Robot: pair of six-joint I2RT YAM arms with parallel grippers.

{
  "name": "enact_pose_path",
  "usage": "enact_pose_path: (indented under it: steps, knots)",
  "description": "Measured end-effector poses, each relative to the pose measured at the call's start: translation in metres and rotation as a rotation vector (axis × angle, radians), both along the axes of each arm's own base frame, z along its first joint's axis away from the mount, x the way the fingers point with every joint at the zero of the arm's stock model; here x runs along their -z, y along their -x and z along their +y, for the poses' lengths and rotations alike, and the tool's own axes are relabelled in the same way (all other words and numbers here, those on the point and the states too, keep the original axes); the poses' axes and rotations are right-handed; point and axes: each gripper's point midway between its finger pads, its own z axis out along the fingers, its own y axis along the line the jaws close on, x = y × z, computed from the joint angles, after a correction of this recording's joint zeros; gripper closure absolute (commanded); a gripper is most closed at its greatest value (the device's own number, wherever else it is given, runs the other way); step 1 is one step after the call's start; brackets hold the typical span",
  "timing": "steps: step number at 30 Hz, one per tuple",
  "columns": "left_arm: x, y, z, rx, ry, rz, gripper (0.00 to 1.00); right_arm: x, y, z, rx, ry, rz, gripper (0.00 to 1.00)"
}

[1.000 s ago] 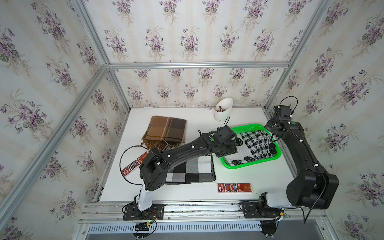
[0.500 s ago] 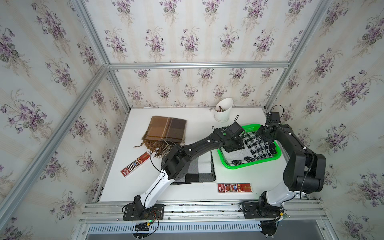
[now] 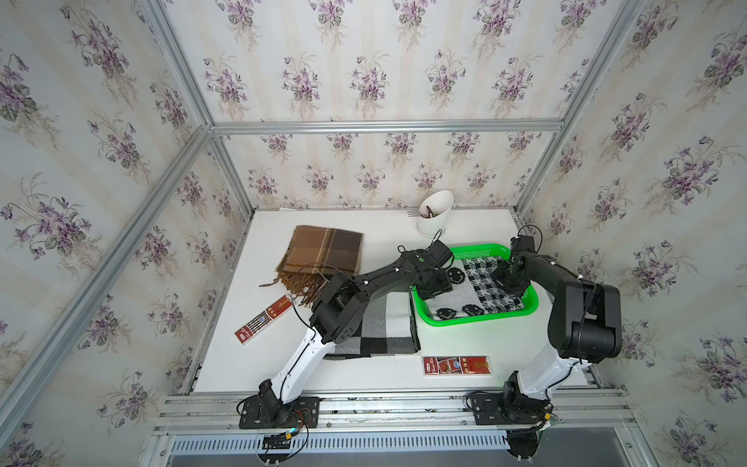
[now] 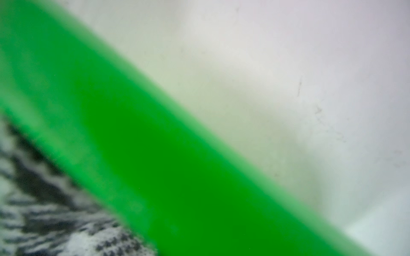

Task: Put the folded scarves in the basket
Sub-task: Adjust the basket at the center of the board, then move the basket to the center of the board.

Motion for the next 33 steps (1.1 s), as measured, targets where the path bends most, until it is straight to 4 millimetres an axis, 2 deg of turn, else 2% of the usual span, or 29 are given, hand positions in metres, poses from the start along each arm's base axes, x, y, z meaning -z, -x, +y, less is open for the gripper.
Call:
enact_pose_path:
  steps: [10,15,19,22,24,26,28,30,33]
  knots:
    - [0.000,-0.015,0.056,-0.063,-0.069,-0.018,0.39,-0.019,0.021,0.049,-0.039,-0.090,-0.077,0.69]
    - [-0.008,-0.019,0.059,-0.047,-0.074,-0.034,0.30,-0.038,0.016,0.050,-0.041,-0.074,-0.131,0.60]
    - [-0.048,-0.027,0.047,-0.018,-0.038,-0.121,0.22,-0.075,0.002,0.055,-0.068,-0.043,-0.231,0.50]
    - [-0.100,-0.025,0.040,0.012,0.018,-0.211,0.17,-0.104,-0.001,0.064,-0.101,-0.034,-0.314,0.43]
    - [-0.131,-0.021,0.044,0.016,0.043,-0.267,0.17,-0.120,0.001,0.071,-0.129,-0.024,-0.358,0.41]
    - [-0.154,-0.018,0.062,-0.003,0.039,-0.310,0.17,-0.135,0.005,0.081,-0.165,-0.026,-0.398,0.40]
    - [-0.169,-0.014,0.087,-0.030,0.014,-0.345,0.17,-0.144,0.008,0.095,-0.210,-0.039,-0.427,0.41]
    - [-0.176,-0.007,0.117,-0.065,-0.015,-0.361,0.18,-0.150,0.015,0.122,-0.289,-0.062,-0.448,0.43]
    - [-0.170,0.008,0.183,-0.143,-0.088,-0.349,0.20,-0.142,0.041,0.181,-0.464,-0.129,-0.447,0.48]
